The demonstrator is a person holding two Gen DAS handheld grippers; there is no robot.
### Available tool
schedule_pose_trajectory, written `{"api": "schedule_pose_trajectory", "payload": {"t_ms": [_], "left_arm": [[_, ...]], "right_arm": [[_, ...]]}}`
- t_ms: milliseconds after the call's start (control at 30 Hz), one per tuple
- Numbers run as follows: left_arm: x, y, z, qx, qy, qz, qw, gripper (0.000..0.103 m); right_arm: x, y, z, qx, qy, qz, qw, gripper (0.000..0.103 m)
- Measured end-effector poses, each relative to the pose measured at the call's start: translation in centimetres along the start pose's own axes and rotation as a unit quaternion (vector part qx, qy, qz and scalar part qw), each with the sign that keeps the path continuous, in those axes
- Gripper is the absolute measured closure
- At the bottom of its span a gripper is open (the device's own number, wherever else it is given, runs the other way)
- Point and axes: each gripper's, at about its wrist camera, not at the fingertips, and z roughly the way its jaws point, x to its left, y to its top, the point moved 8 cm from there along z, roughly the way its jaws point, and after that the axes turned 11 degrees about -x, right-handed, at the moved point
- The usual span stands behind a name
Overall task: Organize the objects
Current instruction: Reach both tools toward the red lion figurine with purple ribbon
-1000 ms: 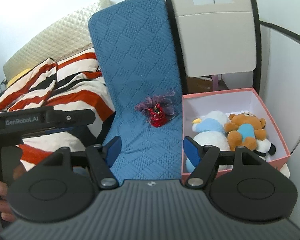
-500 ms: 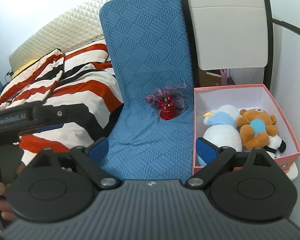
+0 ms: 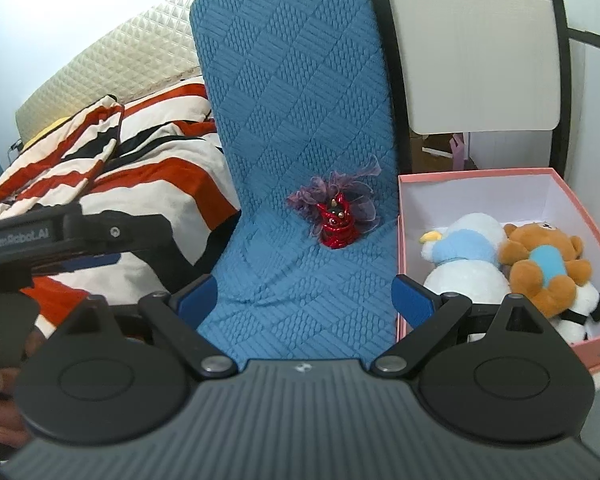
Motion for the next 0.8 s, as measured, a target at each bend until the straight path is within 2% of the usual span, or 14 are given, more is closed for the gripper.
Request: {"api": "schedule_pose_trajectory", "payload": {"t_ms": [200, 433, 633, 800], "left_arm": [[2.4, -2.0, 3.8, 0.005, 0.012, -0.009, 0.9999, 0.001], [6.4, -4.1, 9.4, 0.016, 0.034, -0.043, 0.9984, 0.001], [9.5, -4.7, 14.2, 0.016, 0.054, -0.064, 0.9964, 0.002], [10.6, -4.9, 17.6, 0.015, 0.052, -0.057, 0.9969, 0.002]], "right_arm": [[-0.8, -1.8, 3.7, -0.010, -0.001, -0.003, 1.000, 0.008], [-1.3, -3.5, 8.5, -0.028, -0.006, -0.030, 0.999, 0.008], [-1.3, -3.7, 12.5, -0.051, 0.008, -0.059, 0.997, 0.008], [-1.7, -3.2, 15.3, -0.052, 0.009, -0.065, 0.997, 0.008]]}}
